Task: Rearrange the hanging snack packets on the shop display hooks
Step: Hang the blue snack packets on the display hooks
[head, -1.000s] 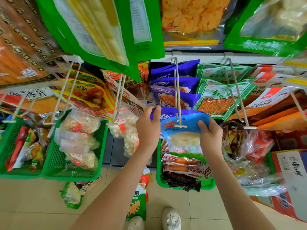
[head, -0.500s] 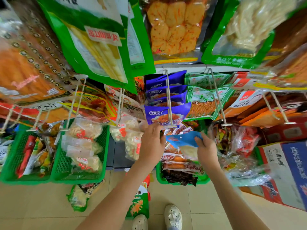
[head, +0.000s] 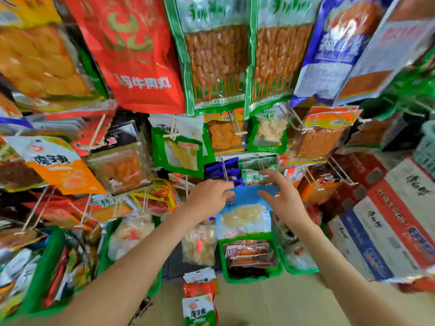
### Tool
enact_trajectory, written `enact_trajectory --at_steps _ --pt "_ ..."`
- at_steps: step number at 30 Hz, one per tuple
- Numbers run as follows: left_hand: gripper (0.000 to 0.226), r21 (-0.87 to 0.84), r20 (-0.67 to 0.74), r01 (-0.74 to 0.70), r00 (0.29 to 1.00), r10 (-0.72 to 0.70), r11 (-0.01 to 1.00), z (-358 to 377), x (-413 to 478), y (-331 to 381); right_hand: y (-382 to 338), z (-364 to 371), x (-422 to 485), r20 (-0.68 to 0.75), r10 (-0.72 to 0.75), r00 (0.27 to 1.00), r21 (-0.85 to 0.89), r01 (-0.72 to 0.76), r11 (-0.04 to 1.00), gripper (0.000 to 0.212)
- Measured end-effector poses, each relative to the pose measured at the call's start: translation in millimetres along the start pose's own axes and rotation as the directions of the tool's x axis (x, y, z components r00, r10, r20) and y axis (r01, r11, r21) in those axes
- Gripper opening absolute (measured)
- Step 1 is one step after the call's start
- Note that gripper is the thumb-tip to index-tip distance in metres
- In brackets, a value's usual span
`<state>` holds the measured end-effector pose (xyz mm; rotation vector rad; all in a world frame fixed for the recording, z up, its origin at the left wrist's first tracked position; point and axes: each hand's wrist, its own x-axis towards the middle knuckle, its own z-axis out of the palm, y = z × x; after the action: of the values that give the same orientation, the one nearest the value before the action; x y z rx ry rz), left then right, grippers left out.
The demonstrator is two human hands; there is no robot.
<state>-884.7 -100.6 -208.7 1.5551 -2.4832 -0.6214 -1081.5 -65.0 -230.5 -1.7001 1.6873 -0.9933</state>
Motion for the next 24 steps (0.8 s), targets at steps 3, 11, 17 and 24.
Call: enact_trajectory --at_steps 3,11,17,24 --pt "0.021 0.054 -0.077 -0.042 0.996 0.046 0.998 -49.8 -16.6 20.0 -55.1 -18.6 1.6 -0.086 -0.297 0.951 -0.322 0.256 0.912 0.029" --pt "0.024 0.117 -0.332 -0.046 0.939 0.083 0.992 -131.3 -49.6 57.8 -148.7 -44.2 -2.5 -0.234 -0.392 0.89 -0.345 0.3 0.889 0.014" --pt "0.024 0.144 -0.368 -0.066 0.923 0.115 0.987 -135.8 -54.5 67.5 -154.0 -61.3 -0.4 -0.188 -0.323 0.927 -0.311 0.256 0.915 0.015" --pt "0.027 0.099 -0.307 -0.04 0.949 0.069 0.994 -107.5 -33.9 78.2 -115.4 -73.6 5.1 -0.114 -0.337 0.934 -0.31 0.289 0.906 0.013"
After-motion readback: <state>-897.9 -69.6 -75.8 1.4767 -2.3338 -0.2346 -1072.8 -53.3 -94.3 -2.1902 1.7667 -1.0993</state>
